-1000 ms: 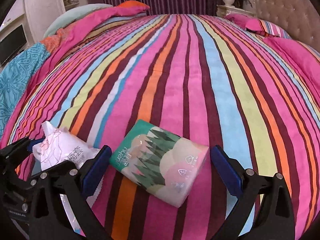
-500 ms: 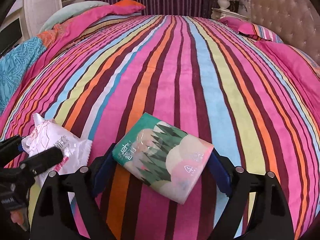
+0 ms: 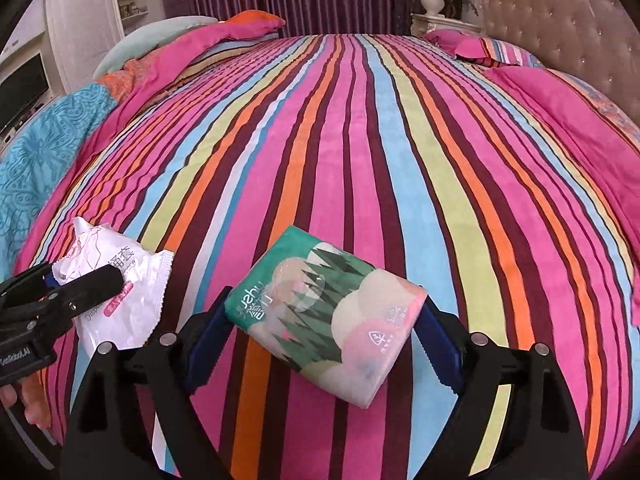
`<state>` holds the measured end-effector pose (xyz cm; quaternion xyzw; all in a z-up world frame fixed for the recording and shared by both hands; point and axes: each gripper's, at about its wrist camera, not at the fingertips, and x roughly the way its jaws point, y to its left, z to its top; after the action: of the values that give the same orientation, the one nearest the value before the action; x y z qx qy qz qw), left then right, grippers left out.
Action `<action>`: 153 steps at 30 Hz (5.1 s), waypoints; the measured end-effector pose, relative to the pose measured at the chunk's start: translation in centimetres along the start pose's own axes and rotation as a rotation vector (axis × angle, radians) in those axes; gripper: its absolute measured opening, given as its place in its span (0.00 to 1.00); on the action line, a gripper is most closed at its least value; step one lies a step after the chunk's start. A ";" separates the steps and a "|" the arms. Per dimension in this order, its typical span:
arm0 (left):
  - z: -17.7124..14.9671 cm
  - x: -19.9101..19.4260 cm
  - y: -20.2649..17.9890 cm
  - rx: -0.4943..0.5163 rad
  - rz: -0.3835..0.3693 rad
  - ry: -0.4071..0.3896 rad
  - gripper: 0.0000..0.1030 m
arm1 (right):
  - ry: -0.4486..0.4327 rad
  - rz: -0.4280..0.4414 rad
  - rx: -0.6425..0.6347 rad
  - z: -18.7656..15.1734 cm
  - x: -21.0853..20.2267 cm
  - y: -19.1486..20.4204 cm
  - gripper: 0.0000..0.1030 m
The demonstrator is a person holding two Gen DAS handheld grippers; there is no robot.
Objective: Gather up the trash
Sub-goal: 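Grasp the white plastic bag with the left tool while the right tool grasps the green-white tissue box, then carry the plastic bag and tissue box down over the wastebasket, then open both tools to drop the bag and box into the wastebasket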
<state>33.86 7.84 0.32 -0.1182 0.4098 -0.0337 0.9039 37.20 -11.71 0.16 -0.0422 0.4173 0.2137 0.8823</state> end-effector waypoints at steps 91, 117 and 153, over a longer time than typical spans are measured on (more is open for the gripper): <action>-31.0 -7.8 -4.1 -0.021 0.022 0.559 0.57 | 0.607 0.225 0.387 -28.9 -6.8 3.1 0.79; -34.4 -1.6 -2.6 -0.137 0.032 0.838 0.57 | 0.861 0.185 0.544 -32.7 0.0 3.0 0.79; -40.0 5.2 -1.4 -0.248 0.044 1.077 0.57 | 1.035 0.145 0.741 -38.3 5.6 2.5 0.79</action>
<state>7.37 -1.76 -28.60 -0.1813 0.8175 -0.0220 0.5462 11.80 -17.22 -28.65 0.1959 0.8374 0.0663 0.5059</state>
